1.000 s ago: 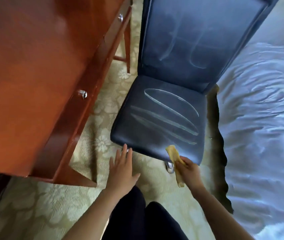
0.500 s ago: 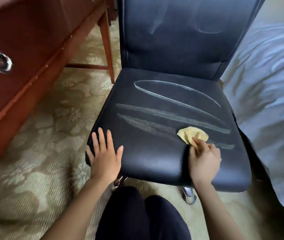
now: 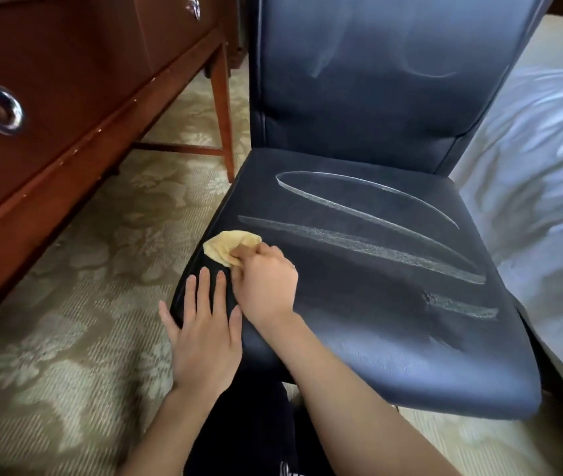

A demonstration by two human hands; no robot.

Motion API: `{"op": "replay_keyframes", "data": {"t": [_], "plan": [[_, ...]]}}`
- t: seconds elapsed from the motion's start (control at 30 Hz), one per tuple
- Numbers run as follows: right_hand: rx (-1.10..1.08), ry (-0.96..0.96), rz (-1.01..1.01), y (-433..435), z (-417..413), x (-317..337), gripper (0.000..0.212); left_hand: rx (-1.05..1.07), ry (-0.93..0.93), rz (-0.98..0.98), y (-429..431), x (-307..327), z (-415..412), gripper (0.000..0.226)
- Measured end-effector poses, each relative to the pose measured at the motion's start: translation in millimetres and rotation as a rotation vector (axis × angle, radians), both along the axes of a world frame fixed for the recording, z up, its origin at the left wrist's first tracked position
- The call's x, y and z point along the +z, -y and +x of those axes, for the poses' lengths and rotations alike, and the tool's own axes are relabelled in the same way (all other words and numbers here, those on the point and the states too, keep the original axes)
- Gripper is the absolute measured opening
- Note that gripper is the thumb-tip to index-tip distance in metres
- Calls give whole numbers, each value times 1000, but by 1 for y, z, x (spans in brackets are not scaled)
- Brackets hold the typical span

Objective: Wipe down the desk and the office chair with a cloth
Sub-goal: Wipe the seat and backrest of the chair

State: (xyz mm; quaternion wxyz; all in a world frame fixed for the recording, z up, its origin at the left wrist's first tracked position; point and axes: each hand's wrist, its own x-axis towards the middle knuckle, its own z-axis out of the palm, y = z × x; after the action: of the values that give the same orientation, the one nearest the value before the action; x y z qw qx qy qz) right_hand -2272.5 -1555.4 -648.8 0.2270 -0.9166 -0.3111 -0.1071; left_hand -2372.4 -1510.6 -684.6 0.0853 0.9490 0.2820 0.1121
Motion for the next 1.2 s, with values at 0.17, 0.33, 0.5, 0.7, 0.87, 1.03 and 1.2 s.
{"op": "replay_keyframes", "data": {"t": [0.17, 0.33, 0.5, 0.7, 0.87, 1.03, 1.2], "plan": [[168, 76, 84, 37, -7, 3, 24, 8, 41, -18, -6, 5, -2, 65], [-6, 203, 143, 96, -8, -10, 28, 67, 105, -110, -7, 5, 6, 47], [-294, 189, 119, 169, 8, -13, 28, 57, 116, -33, -1, 0, 4, 59], [-593, 53, 74, 250, 53, -12, 21, 69, 167, -23, 18, -7, -2, 61], [-750, -5, -12, 284, 100, 0, 26, 16, 168, 11, 39, -10, -15, 61], [-852, -121, -42, 290, 132, 6, 37, -36, 228, 70, 49, -5, -19, 53], [-729, -85, -60, 258, 116, 5, 41, -61, 362, -87, 43, 2, -4, 38]]}}
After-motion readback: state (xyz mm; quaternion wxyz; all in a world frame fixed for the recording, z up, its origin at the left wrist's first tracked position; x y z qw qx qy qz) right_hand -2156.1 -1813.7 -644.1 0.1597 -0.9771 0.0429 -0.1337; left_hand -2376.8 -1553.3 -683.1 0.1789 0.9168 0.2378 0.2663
